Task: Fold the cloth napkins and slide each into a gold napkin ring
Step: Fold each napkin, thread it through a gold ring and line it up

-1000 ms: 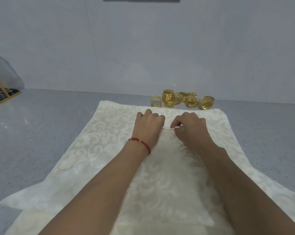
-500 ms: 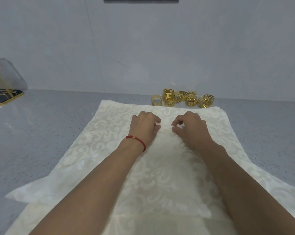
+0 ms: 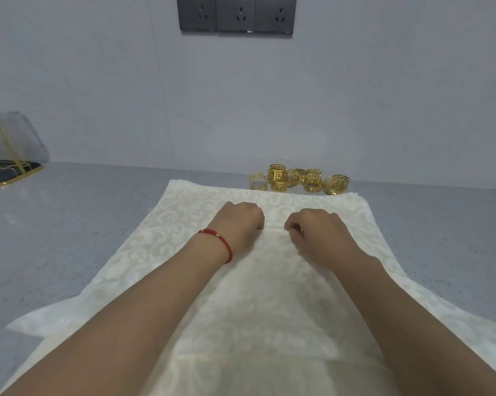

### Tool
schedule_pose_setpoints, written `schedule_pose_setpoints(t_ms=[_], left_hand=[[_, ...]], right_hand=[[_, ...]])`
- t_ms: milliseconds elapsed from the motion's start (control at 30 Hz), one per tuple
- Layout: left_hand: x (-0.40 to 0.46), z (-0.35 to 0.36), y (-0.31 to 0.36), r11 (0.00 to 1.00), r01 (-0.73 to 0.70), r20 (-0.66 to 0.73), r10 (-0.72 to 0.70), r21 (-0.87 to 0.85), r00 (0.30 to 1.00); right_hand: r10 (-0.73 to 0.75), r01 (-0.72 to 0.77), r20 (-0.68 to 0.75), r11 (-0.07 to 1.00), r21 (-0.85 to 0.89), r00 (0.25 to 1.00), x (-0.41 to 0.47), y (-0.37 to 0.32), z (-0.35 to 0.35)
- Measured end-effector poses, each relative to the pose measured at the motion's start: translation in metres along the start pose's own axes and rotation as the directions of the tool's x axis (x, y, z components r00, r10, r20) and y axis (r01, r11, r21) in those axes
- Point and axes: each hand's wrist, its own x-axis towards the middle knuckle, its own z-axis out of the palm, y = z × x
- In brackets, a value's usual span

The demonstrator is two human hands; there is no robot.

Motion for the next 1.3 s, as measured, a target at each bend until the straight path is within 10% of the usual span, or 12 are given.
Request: schedule_pose_setpoints(t_ms=[200,567,767,933,1300], left_hand=[[-0.011,0.02,-0.001,0.919,0.173,-0.148,-0.237,-0.355,0.96],[-0.023,0.0,0.006,0.994,0.072,-0.145,-0.06,0.079,0.988],[-0.036,0.001,-0.004,0.952,0.08,-0.12,-0.12,-0.297,0.985],[-0.039,0.01,-0.01,0.846,0.157,-0.125,-0.254,-0.509,0.959],[-0.048,-0.012,-0.005,0.98,0.112,-0.067,-0.124,-0.162,0.99]], right_hand=[[0.094,-0.087,-0.05,0.987,0.135,0.994,-0.001,0.012,0.012],[-0.108,0.105,-0.006,0.974,-0.2,0.994,-0.014,0.004,-0.007],[0.038,-0.032,-0.04,0.991,0.129,0.998,-0.028,0.006,-0.008],[0.073,-0.07,-0.043,0.995,0.075,0.996,-0.025,0.011,0.002],[-0.095,0.101,0.035,0.967,-0.235,0.995,-0.023,0.004,-0.018]])
